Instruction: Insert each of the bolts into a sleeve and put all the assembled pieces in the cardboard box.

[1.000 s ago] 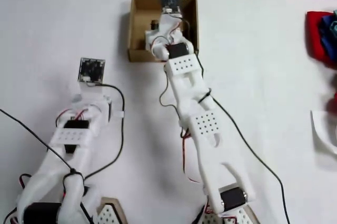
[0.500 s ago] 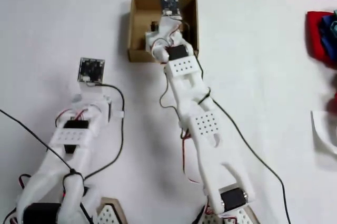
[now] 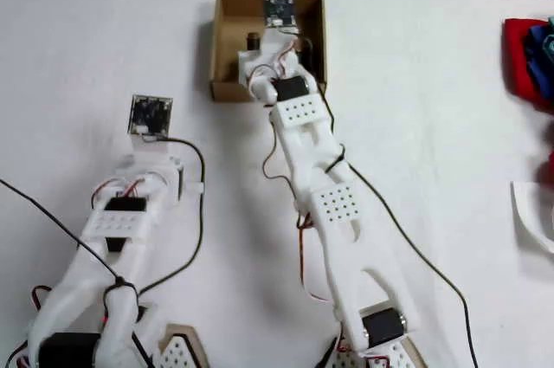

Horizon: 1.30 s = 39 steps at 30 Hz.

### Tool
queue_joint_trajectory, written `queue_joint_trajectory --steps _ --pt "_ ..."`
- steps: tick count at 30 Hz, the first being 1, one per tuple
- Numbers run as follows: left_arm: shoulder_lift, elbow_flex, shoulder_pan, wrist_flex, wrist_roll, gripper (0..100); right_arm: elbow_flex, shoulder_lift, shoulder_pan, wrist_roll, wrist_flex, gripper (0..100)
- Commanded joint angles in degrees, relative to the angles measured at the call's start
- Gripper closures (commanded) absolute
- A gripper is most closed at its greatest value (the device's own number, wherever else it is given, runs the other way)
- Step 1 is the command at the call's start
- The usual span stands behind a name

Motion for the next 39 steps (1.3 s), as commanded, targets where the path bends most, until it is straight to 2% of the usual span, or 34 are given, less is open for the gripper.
queue_joint_trajectory --steps 1,6,11,22,26,29,35,36,39 --pt "-1.49 0.04 -0.35 -0.44 -0.44 97 -0.35 -0.22 1.36 0.09 -0.66 97.4" --pt "-1.49 0.04 -0.35 -0.44 -0.44 97 -0.35 -0.22 1.27 0.18 -0.57 96.5" --pt "-1.49 0.04 -0.35 -0.44 -0.44 97 -0.35 -0.22 1.27 0.09 -0.48 89.1" --pt "-1.49 0.04 -0.35 -0.53 -0.44 97 -2.20 -1.63 1.98 0.00 -0.31 92.9" --pt "-2.20 -1.01 -0.44 0.62 -0.44 97 -8.79 -6.29 3.91 0.18 8.84 92.9" --pt "-5.63 -5.67 -1.49 10.11 -0.44 97 -7.74 -15.52 5.85 0.00 21.05 93.0" --pt "-25.49 -21.23 -2.64 39.65 -0.44 97 -7.74 -34.07 7.43 0.09 49.63 93.0" --pt "-29.27 -22.81 -2.55 42.81 -0.53 97 -7.74 -36.44 7.16 -0.18 52.97 93.0" --pt "-39.82 -22.46 -2.81 47.30 -0.53 97 -7.30 -42.86 7.52 -0.18 53.85 93.0"
